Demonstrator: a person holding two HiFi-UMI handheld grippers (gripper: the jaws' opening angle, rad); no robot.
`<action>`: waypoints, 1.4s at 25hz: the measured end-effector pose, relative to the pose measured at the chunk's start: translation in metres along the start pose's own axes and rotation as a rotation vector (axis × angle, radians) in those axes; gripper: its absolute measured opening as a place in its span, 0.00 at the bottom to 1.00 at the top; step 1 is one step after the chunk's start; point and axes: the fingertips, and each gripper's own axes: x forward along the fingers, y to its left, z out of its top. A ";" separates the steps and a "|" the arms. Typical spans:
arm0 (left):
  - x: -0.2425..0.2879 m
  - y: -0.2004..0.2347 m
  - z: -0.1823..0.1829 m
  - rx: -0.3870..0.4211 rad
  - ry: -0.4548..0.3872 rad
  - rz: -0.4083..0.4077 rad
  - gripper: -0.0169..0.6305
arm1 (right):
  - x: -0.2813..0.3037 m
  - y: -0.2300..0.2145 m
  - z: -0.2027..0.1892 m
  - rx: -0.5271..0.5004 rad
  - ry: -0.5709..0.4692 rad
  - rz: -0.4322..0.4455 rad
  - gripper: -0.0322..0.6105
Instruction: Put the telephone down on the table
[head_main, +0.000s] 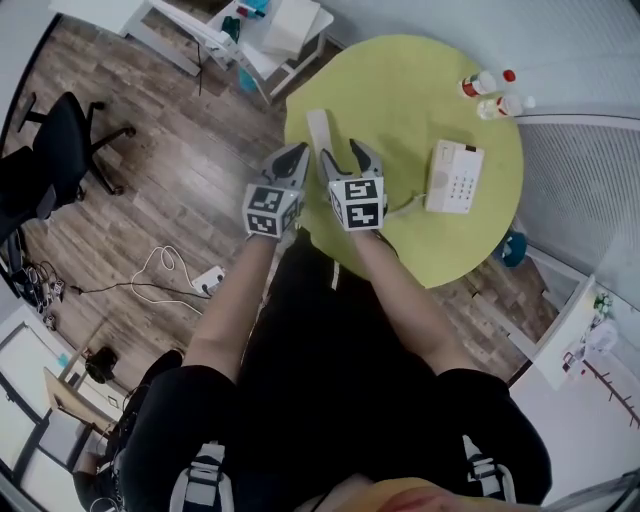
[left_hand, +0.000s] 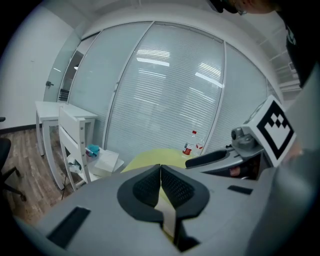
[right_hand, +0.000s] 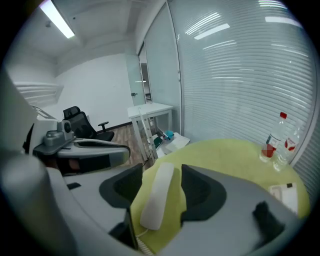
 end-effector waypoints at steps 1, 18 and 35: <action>-0.004 -0.009 0.007 0.013 -0.006 -0.010 0.05 | -0.013 -0.002 0.005 -0.007 -0.016 0.007 0.43; -0.062 -0.192 0.095 0.179 -0.100 -0.155 0.05 | -0.236 -0.070 0.035 -0.052 -0.292 0.078 0.43; -0.099 -0.351 0.132 0.263 -0.171 -0.311 0.05 | -0.388 -0.093 0.038 -0.087 -0.524 0.150 0.33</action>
